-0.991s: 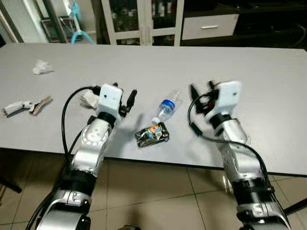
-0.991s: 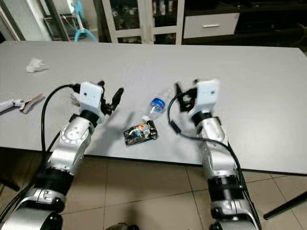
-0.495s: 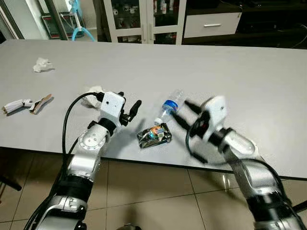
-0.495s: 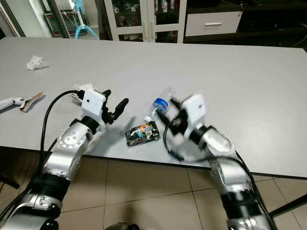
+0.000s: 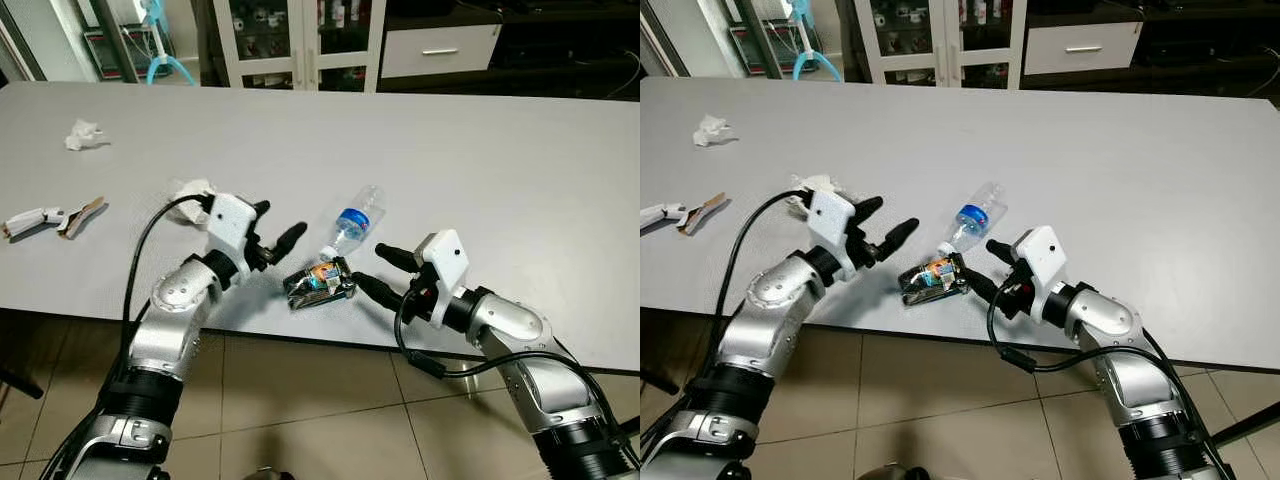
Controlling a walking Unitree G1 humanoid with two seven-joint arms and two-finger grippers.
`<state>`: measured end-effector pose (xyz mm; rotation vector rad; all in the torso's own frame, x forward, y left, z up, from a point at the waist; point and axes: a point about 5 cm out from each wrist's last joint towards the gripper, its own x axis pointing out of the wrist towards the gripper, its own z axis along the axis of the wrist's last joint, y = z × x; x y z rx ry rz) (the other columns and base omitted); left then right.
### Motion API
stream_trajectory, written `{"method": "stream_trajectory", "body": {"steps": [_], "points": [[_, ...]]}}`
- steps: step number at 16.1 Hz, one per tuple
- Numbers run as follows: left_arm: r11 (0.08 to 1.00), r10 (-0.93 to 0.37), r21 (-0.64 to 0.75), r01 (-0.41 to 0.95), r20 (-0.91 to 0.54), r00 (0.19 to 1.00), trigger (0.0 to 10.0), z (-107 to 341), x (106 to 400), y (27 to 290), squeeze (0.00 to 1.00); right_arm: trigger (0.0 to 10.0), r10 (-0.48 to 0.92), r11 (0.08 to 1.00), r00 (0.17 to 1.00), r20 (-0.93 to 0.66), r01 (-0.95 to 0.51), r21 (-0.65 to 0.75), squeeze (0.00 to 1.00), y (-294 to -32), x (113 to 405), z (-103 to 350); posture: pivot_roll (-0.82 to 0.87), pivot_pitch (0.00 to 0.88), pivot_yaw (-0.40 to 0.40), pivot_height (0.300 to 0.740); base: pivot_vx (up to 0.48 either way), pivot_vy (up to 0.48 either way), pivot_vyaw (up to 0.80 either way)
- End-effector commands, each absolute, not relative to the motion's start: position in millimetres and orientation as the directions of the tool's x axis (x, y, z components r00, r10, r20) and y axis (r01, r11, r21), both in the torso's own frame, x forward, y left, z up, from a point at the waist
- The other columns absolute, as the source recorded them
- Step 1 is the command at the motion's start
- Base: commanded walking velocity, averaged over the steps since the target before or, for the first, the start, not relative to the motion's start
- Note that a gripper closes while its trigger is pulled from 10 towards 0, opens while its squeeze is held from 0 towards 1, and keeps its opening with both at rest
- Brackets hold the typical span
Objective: Picking trash to rubbish bin
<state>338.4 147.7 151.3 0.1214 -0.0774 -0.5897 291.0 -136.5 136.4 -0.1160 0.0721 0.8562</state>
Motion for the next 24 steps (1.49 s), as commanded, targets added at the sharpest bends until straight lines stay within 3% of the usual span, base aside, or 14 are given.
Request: {"method": "stream_trajectory", "body": {"steps": [1,6,8,9,10,13,24], "points": [[0.82,-0.568,0.147,0.553,0.093,0.818,10.0,175,343,152,1.0,10.0,0.756,0.642,0.647,-0.1,-0.763,-0.081,0.0,-136,290,142,-0.07,0.073,0.058,0.74,0.0,0.0,0.0],[0.679,-0.731,0.133,0.722,0.034,0.682,10.0,185,336,150,1.0,10.0,0.75,0.65,0.656,-0.09,-0.755,-0.082,0.0,-136,292,144,-0.07,0.076,0.06,0.74,0.0,0.0,0.0],[0.547,-0.822,0.135,0.826,-0.102,0.561,10.0,170,326,147,1.0,10.0,0.746,0.655,0.66,-0.084,-0.751,-0.084,0.0,-135,292,145,-0.07,0.077,0.063,0.74,0.0,0.0,0.0],[0.527,-0.822,0.171,0.832,-0.147,0.551,10.0,164,325,145,1.0,10.0,0.747,0.655,0.66,-0.083,-0.751,-0.083,0.0,-134,292,145,-0.07,0.078,0.064,0.74,0.0,0.0,0.0],[0.514,-0.816,0.201,0.834,-0.184,0.548,10.0,157,326,142,0.0,10.0,0.746,0.656,0.661,-0.081,-0.751,-0.082,0.0,-133,292,145,-0.07,0.079,0.064,0.74,0.0,0.0,0.0],[0.456,-0.833,0.181,0.871,-0.257,0.49,10.0,145,324,134,0.0,10.0,0.745,0.658,0.663,-0.076,-0.749,-0.08,0.0,-133,291,146,-0.08,0.083,0.064,0.74,0.0,0.0,0.0],[0.36,-0.826,0.258,0.897,-0.359,0.435,10.0,120,329,113,0.0,10.0,0.739,0.666,0.67,-0.064,-0.742,-0.081,0.0,-131,290,149,-0.1,0.087,0.068,0.74,0.0,0.0,0.0]]}}
